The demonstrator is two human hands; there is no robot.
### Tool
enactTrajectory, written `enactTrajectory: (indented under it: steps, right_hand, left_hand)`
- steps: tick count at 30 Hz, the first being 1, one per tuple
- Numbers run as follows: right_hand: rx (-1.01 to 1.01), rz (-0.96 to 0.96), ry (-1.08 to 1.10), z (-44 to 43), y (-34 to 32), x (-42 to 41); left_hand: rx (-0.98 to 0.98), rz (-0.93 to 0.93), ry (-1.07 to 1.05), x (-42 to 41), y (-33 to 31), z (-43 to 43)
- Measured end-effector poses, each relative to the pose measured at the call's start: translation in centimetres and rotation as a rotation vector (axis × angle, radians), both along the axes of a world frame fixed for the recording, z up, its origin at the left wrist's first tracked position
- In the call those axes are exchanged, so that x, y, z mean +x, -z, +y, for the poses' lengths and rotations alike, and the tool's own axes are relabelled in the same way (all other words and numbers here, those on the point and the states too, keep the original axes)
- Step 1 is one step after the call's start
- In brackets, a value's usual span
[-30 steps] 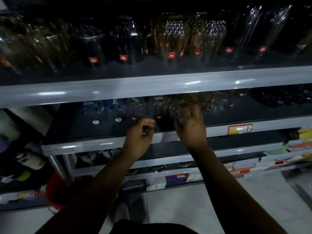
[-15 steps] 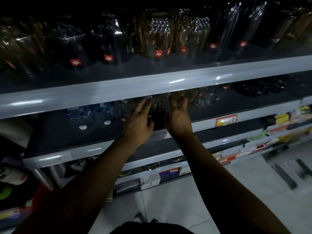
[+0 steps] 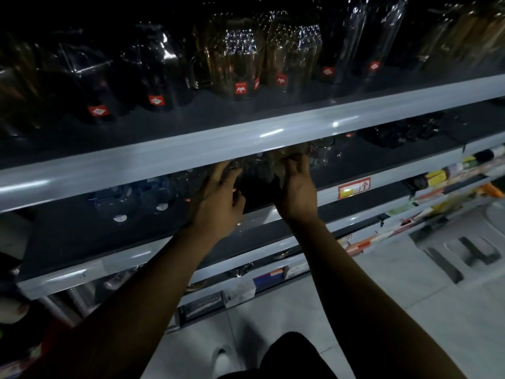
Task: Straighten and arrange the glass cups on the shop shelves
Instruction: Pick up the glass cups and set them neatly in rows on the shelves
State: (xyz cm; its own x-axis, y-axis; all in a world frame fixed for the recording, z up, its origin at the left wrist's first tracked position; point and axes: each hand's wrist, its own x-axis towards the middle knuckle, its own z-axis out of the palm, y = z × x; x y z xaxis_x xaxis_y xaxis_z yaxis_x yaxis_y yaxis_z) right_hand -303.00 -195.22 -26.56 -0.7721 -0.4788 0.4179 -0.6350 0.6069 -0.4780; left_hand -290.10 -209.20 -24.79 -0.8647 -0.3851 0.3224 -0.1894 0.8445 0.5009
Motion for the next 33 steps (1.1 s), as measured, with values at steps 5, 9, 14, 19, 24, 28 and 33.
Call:
enactTrajectory:
  steps: [5, 9, 14, 19, 24, 28, 33]
  right_hand:
    - [0.14, -0.026, -0.021, 1.3, -1.7, -5.1]
    - [0.378, -0.134, -0.083, 1.7, -1.9, -7.2]
    - [0.163, -0.127, -0.31, 3.7, -0.9, -8.9]
    - [-0.268, -0.335, -0.377, 8.1, -2.0, -8.1]
    - [-0.585, -0.882, -0.409, 10.4, -3.3, -7.8]
    - [-0.612, -1.099, -0.427, 11.3, -4.0, -7.4]
    - [-0.628, -1.073, -0.371, 11.5, -4.0, -6.9]
  left_hand:
    - [0.105, -0.023, 0.013, -1.7, -1.4, 1.9]
    - [0.283, -0.028, -0.075, -4.0, -1.0, 4.0]
    - [0.468, 0.019, -0.214, -6.7, 0.6, 7.1]
    - [0.673, 0.082, -0.164, -8.2, 1.7, 9.9]
    - [0.955, 0.223, -0.05, -9.4, 1.0, 11.7]
    - [1.044, 0.299, 0.008, -9.1, 0.0, 12.2]
    - [1.133, 0.266, -0.059, -9.3, -1.4, 11.9]
